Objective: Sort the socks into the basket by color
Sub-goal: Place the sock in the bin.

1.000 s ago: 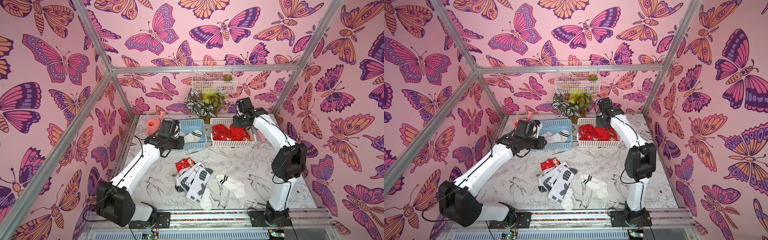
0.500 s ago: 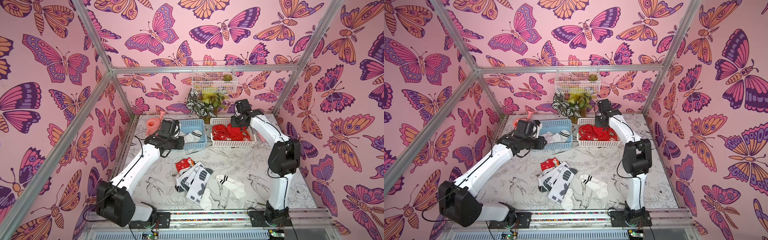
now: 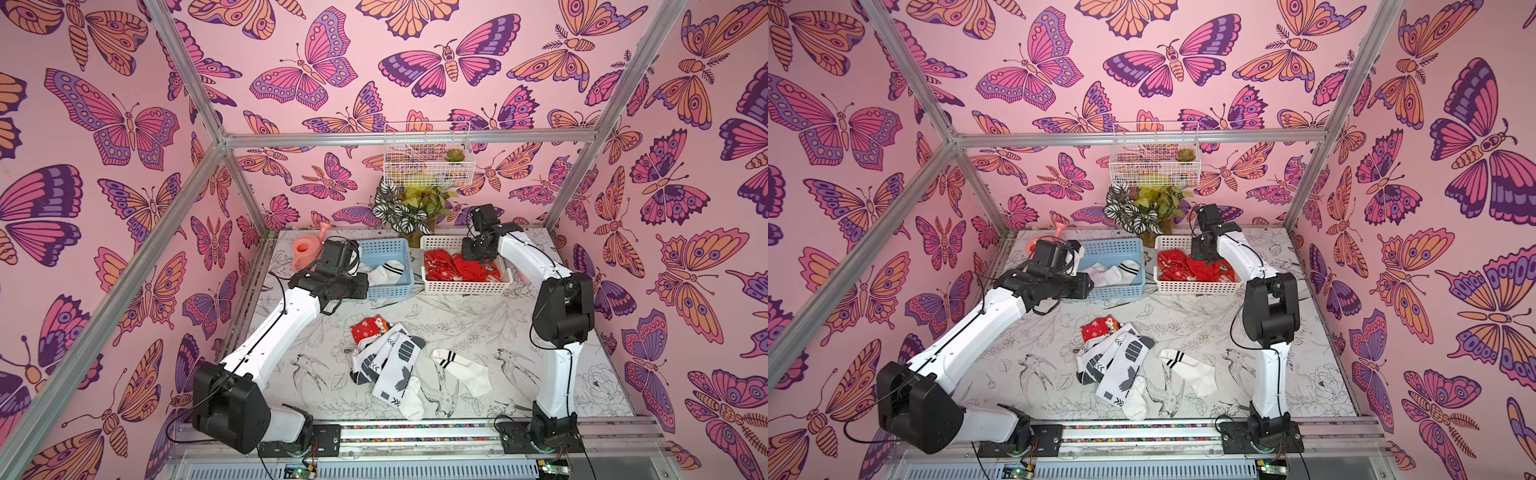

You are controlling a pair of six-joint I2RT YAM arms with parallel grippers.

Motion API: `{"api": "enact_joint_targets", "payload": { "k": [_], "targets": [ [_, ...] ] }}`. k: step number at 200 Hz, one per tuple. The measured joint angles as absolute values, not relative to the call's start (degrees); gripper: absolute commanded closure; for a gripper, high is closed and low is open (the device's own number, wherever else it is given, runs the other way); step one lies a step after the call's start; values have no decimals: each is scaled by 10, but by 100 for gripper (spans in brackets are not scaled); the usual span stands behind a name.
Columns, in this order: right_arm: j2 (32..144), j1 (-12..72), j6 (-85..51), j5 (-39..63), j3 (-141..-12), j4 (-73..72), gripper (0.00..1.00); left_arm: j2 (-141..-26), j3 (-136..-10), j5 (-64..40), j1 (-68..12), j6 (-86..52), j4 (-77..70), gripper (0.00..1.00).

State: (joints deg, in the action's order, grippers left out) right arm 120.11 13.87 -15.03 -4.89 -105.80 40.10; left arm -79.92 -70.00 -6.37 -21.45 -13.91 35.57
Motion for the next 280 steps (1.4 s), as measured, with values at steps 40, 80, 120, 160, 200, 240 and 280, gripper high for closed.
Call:
{"api": "enact_joint_targets", "payload": {
  "k": [40,80,120,160,200,240,280],
  "targets": [
    [1213,137,-152,-51,-1058,402,100,-799,-700,-64,-215,-139,356,63],
    [1236,136,-155,-55,-1058,410,98,-799,-700,-64,-215,-139,356,63],
    [1242,136,-163,-53,-1058,412,87,-799,-700,-64,-215,-139,356,63],
    [1242,136,-165,-48,-1050,409,78,-799,-700,-64,-215,-139,356,63],
    [1241,136,-165,-45,-1043,409,72,-799,-700,-64,-215,-139,356,62],
    [1217,136,-167,-44,-1025,409,65,-799,-700,-64,-215,-139,356,58],
    [1183,136,-166,-43,-1024,410,60,-799,-700,-64,-215,-139,356,55]
  ]
}}
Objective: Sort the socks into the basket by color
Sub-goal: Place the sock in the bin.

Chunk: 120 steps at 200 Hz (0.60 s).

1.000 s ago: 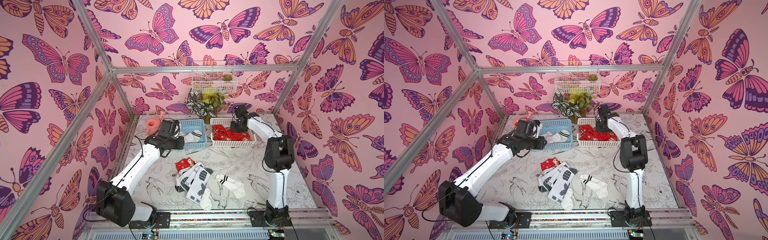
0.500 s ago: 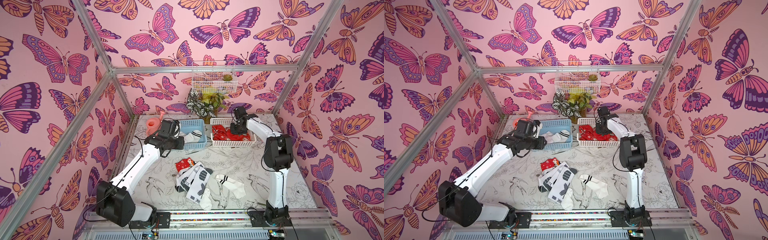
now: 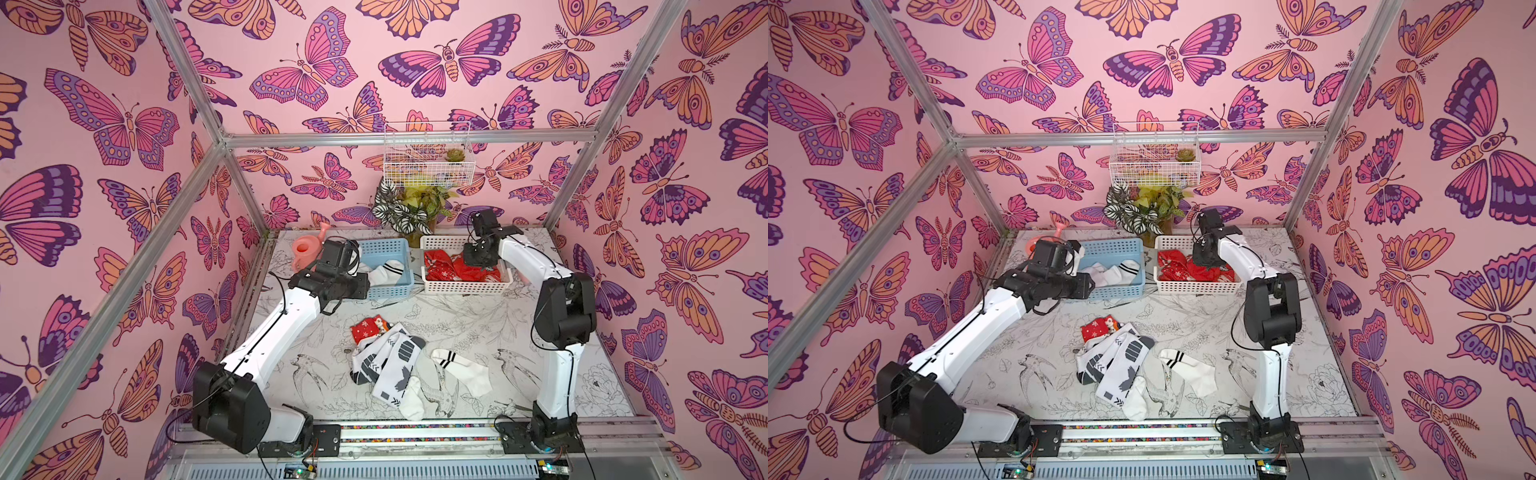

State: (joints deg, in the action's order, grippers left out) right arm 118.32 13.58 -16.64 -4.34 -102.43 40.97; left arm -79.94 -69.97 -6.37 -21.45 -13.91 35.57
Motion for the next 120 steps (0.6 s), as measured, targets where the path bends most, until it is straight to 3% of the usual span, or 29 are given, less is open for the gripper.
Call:
{"api": "enact_joint_targets", "payload": {
  "k": [120],
  "targets": [
    [1068,141,-167,-30,-946,414,57,-799,-700,-64,-215,-139,356,56]
  ]
}}
